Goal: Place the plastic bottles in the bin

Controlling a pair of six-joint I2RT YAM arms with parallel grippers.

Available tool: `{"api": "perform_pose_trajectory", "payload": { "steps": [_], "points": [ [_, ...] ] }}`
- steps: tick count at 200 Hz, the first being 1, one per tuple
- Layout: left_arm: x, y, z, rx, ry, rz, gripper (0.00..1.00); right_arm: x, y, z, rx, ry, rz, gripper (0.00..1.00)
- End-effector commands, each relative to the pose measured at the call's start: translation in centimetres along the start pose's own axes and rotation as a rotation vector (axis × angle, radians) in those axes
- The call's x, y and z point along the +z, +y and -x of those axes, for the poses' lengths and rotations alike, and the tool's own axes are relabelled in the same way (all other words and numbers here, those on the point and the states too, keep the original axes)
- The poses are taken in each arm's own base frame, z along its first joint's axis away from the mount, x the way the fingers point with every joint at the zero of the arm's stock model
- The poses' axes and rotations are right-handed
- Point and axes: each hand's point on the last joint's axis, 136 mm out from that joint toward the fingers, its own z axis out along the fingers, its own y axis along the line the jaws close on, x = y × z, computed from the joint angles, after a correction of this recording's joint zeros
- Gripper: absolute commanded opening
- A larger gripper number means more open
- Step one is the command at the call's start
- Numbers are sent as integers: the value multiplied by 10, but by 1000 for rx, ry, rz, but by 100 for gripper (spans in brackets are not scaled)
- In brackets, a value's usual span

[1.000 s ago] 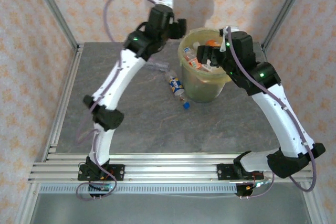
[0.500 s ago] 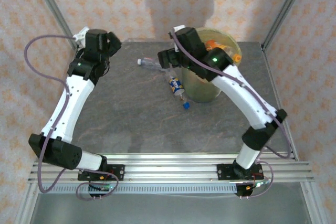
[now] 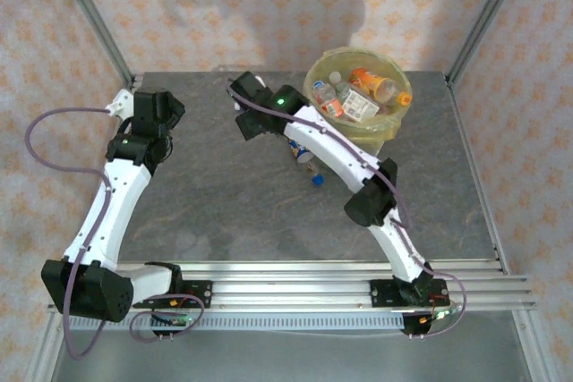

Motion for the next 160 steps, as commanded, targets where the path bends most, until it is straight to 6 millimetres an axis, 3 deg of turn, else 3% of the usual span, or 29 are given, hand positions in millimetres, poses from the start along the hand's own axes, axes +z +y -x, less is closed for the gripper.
{"api": "perform_pose_trajectory", "payload": {
  "steps": [1, 86, 160],
  "points": [
    [-6, 17, 11, -39, -64, 48, 100, 15, -18, -12, 6, 47, -131, 90],
    [-21, 30, 21, -20, -106, 68, 100, 103, -33, -64, -32, 212, -300, 93],
    [-11, 28, 13, -7, -77, 75, 100, 152, -43, -97, -17, 317, -295, 92]
  ]
}}
